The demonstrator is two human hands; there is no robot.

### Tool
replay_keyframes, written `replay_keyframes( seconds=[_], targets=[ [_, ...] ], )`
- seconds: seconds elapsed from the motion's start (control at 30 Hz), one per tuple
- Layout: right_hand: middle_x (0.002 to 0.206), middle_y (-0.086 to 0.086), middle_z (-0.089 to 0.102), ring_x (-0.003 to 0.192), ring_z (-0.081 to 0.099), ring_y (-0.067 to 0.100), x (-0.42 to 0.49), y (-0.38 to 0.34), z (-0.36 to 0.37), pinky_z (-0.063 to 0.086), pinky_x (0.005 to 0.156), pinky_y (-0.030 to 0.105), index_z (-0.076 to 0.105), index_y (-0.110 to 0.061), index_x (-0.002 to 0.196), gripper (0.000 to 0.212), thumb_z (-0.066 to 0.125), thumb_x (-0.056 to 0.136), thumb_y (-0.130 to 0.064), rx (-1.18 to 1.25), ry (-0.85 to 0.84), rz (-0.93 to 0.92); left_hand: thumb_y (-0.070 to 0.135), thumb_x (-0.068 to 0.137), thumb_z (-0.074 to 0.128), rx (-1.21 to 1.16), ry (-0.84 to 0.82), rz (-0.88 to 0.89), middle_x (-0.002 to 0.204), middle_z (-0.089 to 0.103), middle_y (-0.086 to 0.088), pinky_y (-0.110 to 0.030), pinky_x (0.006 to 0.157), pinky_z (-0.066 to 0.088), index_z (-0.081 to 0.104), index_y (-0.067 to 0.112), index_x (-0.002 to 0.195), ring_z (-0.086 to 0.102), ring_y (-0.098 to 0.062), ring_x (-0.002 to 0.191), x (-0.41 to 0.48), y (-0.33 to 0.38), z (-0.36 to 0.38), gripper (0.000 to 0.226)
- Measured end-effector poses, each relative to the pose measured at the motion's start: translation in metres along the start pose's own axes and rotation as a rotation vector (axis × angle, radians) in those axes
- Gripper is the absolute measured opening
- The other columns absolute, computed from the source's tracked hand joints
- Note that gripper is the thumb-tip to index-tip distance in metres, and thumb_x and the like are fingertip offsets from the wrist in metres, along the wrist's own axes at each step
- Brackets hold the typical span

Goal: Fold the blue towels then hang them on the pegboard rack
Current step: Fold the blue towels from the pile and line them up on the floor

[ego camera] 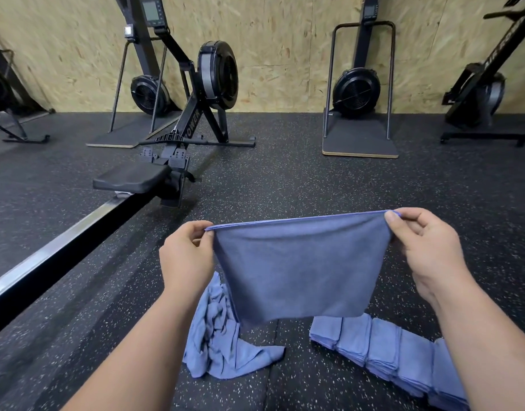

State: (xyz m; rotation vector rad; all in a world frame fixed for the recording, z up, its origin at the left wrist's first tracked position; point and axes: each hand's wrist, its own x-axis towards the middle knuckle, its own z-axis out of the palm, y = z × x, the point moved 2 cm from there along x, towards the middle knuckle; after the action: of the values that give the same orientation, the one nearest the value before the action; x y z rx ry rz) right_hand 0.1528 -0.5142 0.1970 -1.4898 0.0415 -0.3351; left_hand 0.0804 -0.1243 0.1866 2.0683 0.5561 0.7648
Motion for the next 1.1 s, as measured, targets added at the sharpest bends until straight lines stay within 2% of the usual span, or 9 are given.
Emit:
replay_keyframes(
  seconds=[0.07,0.17,0.3,0.43,0.53,0.63,0.8,0.97,1.1],
  targets=[
    [0.087,0.003,0.075,0.066,0.06,0.004,0.001,0.003,0.0,0.048,0.064,0.02,0.072,-0.019,0.1,0.006,0.076,0.098,-0.023,-0.117,0.075,-0.047,0.026,0.093,0.072,-0.017,-0.076,-0.022,0.083,0.077,0.018,-0.031,0.075,0.057,0.079,0.032,0.094,0.07,0.0,0.076,0.002,-0.005,0.006,0.009],
    [0.086,-0.006,0.076,0.075,0.068,0.009,-0.001,0.006,-0.005,0.052,0.074,0.029,0.073,-0.023,0.097,0.009,0.079,0.094,-0.03,-0.352,0.184,-0.098,0.019,0.092,0.076,-0.278,-0.215,-0.248,0.084,0.08,0.007,-0.036,0.074,0.057,0.082,0.02,0.091,0.068,-0.012,0.072,0.002,-0.013,0.015,0.006],
    [0.084,-0.004,0.079,0.076,0.071,0.01,0.002,0.013,-0.011,0.058,0.081,0.036,0.077,-0.024,0.091,0.013,0.086,0.087,-0.032,-0.243,0.24,0.001,0.013,0.092,0.073,-0.604,-0.378,-0.483,0.085,0.072,-0.01,-0.034,0.08,0.054,0.074,0.009,0.094,0.066,-0.021,0.076,0.001,-0.011,0.019,0.004],
    [0.092,0.001,0.079,0.077,0.067,0.005,0.004,0.014,-0.003,0.053,0.077,0.022,0.078,-0.014,0.1,0.013,0.084,0.09,-0.02,-0.062,0.173,0.139,0.015,0.089,0.069,-0.643,-0.323,-0.589,0.063,0.051,0.004,-0.028,0.062,0.04,0.063,0.018,0.084,0.045,-0.011,0.054,-0.005,-0.001,0.025,0.008],
    [0.098,0.006,0.08,0.083,0.068,0.011,0.003,0.018,0.008,0.055,0.081,0.029,0.079,-0.01,0.095,0.011,0.084,0.09,-0.019,-0.073,0.087,0.215,0.016,0.084,0.069,-0.634,-0.269,-0.66,0.06,0.035,0.005,-0.03,0.056,0.027,0.055,0.023,0.073,0.028,-0.012,0.047,-0.015,0.01,0.03,0.019],
    [0.096,0.007,0.081,0.083,0.068,0.015,-0.006,0.019,0.023,0.054,0.078,0.034,0.08,-0.011,0.089,0.01,0.084,0.088,-0.019,-0.119,0.025,0.233,0.017,0.086,0.067,-0.58,-0.308,-0.649,0.055,0.031,0.006,-0.03,0.057,0.024,0.052,0.022,0.071,0.026,-0.014,0.047,-0.029,0.023,0.037,0.022],
    [0.084,-0.002,0.08,0.073,0.065,0.009,-0.033,0.016,0.057,0.054,0.071,0.028,0.079,-0.015,0.091,0.015,0.086,0.088,-0.028,-0.141,-0.084,0.225,0.016,0.085,0.069,-0.551,-0.405,-0.498,0.063,0.039,0.002,-0.03,0.055,0.026,0.06,0.02,0.075,0.031,-0.018,0.057,-0.053,0.04,0.057,0.014],
    [0.078,0.001,0.078,0.067,0.063,0.012,-0.058,0.012,0.086,0.05,0.068,0.036,0.079,-0.022,0.09,0.006,0.083,0.091,-0.027,-0.199,-0.183,0.097,0.02,0.075,0.074,-0.578,-0.48,-0.403,0.067,0.058,-0.003,-0.034,0.064,0.041,0.069,0.024,0.067,0.048,-0.019,0.066,-0.072,0.056,0.069,0.011],
    [0.085,-0.008,0.079,0.079,0.075,0.01,-0.069,0.009,0.098,0.062,0.08,0.039,0.078,-0.025,0.091,0.007,0.08,0.093,-0.018,-0.244,-0.233,-0.003,0.014,0.088,0.079,-0.549,-0.485,-0.307,0.073,0.072,-0.003,-0.037,0.069,0.055,0.075,0.015,0.083,0.064,-0.019,0.069,-0.075,0.058,0.072,0.006]
  ],
)
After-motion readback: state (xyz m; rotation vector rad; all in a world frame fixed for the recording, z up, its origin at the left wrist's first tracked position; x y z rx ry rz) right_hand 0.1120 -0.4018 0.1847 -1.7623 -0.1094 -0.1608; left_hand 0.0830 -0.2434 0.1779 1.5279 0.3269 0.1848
